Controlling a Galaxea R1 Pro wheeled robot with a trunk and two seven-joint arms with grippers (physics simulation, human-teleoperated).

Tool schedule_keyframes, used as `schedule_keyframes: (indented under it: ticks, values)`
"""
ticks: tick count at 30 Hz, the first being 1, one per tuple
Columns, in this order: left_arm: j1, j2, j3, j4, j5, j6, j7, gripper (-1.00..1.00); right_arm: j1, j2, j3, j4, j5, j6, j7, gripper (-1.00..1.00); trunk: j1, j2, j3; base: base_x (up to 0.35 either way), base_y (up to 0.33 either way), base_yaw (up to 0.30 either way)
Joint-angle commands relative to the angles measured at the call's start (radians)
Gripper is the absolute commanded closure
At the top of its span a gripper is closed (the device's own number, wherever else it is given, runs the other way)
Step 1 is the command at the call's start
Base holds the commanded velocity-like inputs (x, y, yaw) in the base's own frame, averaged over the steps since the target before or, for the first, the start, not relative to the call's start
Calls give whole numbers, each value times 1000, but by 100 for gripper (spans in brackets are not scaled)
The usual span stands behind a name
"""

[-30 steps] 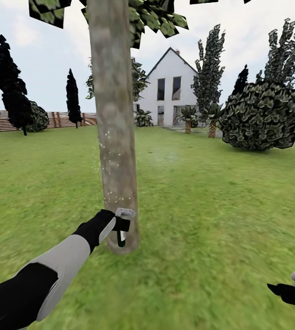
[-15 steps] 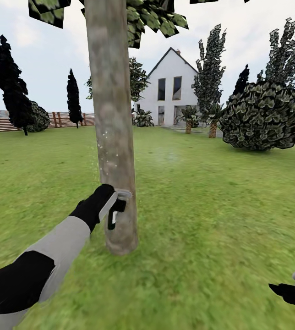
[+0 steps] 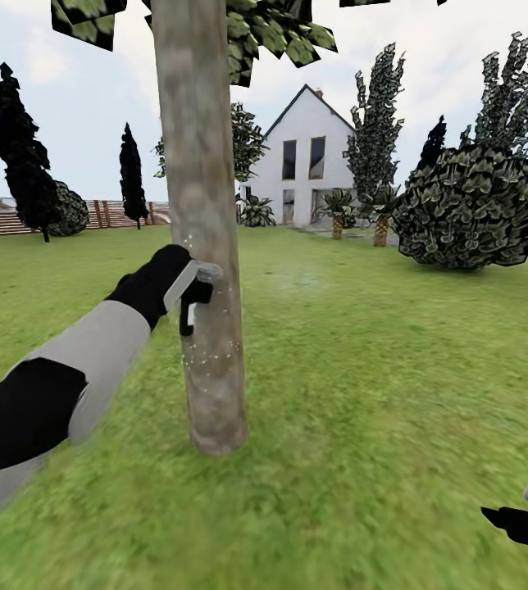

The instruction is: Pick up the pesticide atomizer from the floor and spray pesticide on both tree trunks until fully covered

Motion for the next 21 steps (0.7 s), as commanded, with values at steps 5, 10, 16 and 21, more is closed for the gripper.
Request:
schedule_keyframes:
  ticks: [5,10,16,21]
  values:
    - [-100,0,-1,103,3,1,0,100,0,0,0,-1,0,0,0,-100,0,0,0,0,0,0]
    - [-105,-3,-1,236,4,-4,-1,100,0,0,0,0,-1,0,0,-100,0,0,0,0,0,0]
    - [-225,-3,1,148,4,-1,0,100,0,0,0,-1,-1,0,0,-100,0,0,0,0,0,0]
    - [-249,-7,2,165,5,0,0,100,0,0,0,0,0,0,0,-100,0,0,0,0,0,0]
